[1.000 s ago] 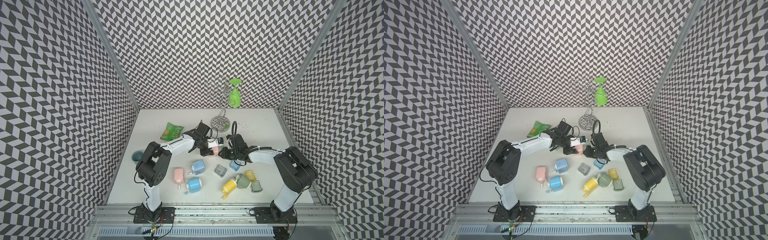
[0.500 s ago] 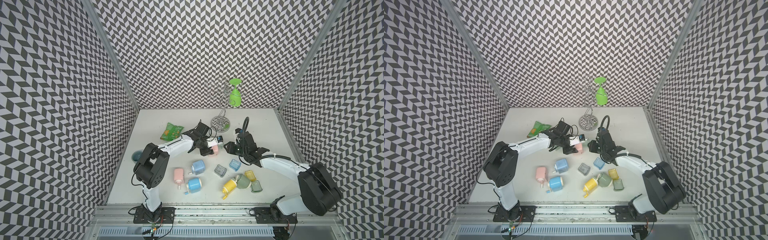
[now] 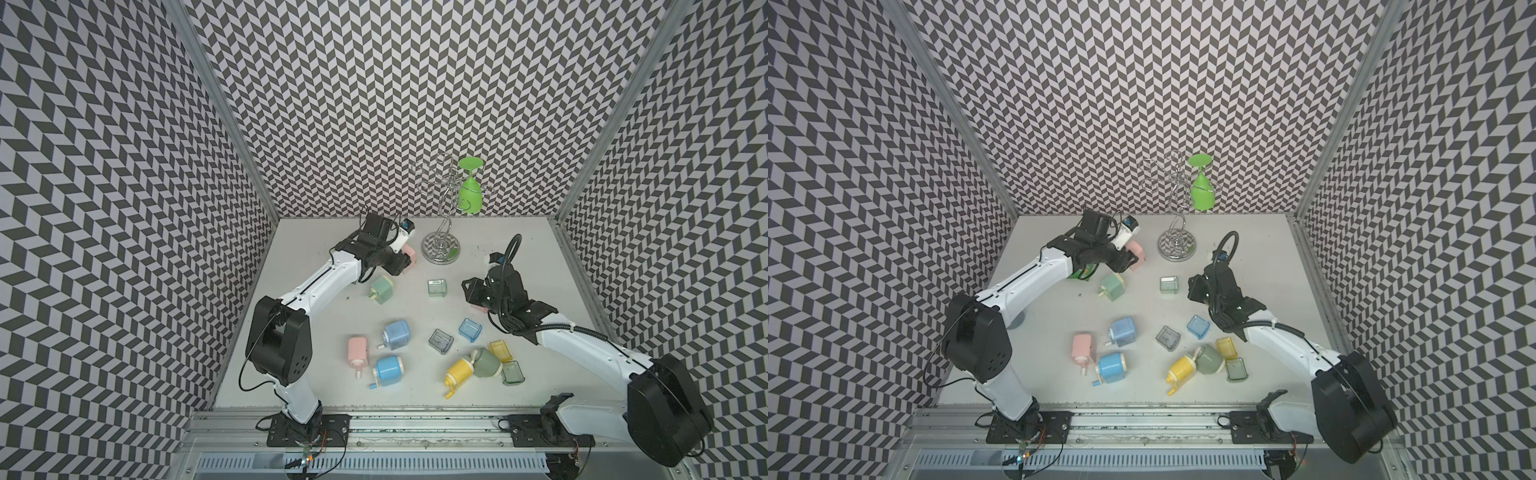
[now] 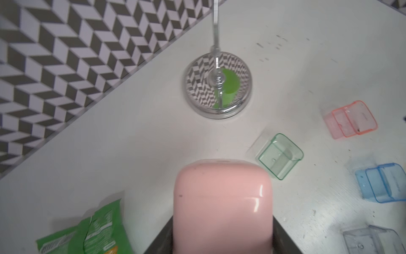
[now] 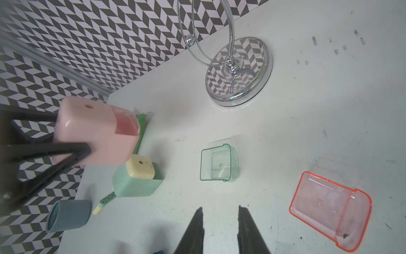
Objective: Put the tray back into the pencil sharpener
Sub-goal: Place the pencil sharpener at the center of the board.
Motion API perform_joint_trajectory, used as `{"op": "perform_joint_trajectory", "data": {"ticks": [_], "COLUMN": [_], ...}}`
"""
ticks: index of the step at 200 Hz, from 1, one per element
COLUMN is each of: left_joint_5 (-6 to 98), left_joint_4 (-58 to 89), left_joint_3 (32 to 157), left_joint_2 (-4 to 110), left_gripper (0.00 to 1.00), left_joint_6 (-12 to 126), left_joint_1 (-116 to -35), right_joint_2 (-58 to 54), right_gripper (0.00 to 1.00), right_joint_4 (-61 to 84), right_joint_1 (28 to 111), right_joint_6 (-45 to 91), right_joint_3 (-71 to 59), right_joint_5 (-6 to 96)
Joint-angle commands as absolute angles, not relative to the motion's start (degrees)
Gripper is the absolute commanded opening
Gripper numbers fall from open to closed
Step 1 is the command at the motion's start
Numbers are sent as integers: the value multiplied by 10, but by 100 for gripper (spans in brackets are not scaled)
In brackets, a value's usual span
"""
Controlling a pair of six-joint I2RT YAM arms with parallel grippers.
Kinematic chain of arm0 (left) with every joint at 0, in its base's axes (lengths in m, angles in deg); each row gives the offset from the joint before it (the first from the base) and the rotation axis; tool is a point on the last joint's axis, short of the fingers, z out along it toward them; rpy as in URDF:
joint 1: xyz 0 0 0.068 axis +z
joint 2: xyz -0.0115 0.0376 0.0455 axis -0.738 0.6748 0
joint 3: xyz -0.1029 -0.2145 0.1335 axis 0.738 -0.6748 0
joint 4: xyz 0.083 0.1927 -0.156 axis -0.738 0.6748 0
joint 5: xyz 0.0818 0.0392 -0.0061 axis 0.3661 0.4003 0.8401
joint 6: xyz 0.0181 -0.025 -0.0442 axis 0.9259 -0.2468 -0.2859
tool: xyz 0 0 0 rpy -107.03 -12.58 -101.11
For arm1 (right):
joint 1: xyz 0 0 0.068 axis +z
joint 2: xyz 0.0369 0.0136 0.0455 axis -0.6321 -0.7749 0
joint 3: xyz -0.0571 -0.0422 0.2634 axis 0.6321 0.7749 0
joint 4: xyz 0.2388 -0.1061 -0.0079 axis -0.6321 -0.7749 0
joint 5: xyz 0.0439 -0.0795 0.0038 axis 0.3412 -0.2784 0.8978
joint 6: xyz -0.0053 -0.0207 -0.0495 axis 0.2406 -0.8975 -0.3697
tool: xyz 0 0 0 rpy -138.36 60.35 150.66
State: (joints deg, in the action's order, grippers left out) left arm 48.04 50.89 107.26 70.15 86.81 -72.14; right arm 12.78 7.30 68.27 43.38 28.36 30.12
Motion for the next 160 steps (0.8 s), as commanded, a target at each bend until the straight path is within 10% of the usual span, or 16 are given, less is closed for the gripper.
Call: {"op": "perform_joint_trajectory", "data": {"ticks": [1, 160], "left_joint_5": [515, 586], "left_joint_4": [534, 599], "left_joint_3": [1114, 1241], "left_joint_2": [717, 895], "left_gripper": [0, 9], "left_joint_6": [769, 638], "left_joint_1": [-696, -650], "right_joint_2": [131, 91], "right_gripper": [28, 29], "right_joint_4": [76, 68], "right_joint_1": [680, 680], "right_joint_6": [435, 415], "right_joint_3": [277, 253], "right_joint_5": [283, 274]}}
